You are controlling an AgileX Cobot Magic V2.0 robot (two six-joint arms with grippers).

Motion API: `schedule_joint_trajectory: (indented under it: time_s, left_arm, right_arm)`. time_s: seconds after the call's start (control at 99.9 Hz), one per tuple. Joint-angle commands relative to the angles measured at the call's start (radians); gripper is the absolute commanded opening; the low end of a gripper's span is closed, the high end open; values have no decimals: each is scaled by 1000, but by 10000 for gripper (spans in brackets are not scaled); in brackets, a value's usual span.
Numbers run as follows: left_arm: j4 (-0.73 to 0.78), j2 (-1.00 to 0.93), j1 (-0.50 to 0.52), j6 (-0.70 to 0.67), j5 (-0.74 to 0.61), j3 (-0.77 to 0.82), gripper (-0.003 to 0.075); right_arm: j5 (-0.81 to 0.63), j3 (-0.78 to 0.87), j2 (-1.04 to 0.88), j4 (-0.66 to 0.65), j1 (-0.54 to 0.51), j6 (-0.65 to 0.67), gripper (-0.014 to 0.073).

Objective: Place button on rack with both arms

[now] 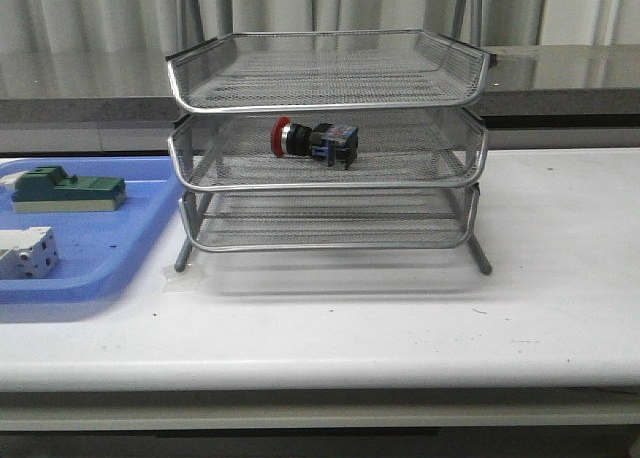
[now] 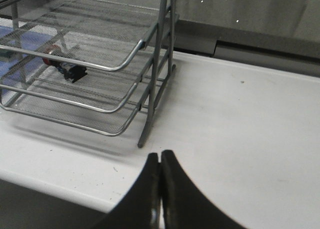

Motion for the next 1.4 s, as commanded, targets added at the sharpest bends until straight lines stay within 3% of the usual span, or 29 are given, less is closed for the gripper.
schedule_joint_trajectory:
  time_s: [0.0,0.21,0.49,0.861,1.391]
  left_arm:
    - [-19,4,-7,-6,-65,-30,-20]
    - [-19,4,-7,-6,-65,-30,-20]
    - [-19,4,-7,-6,-65,-30,-20]
    - [-19,4,-7,-6,-65,-30,-20]
    - [-19,4,-7,-6,-65,-30,-20]
  right_arm:
    - [-119,-2,-11,-48,-7,-1,-61]
    - [-237,144,-123,-86,-65,67,-61]
    - [-245,320,-368,-89,-175,93,-61]
    - [-420,463,-356,-91,-176,93,-61]
    - [-406,462,-356,-92,-176,93,-61]
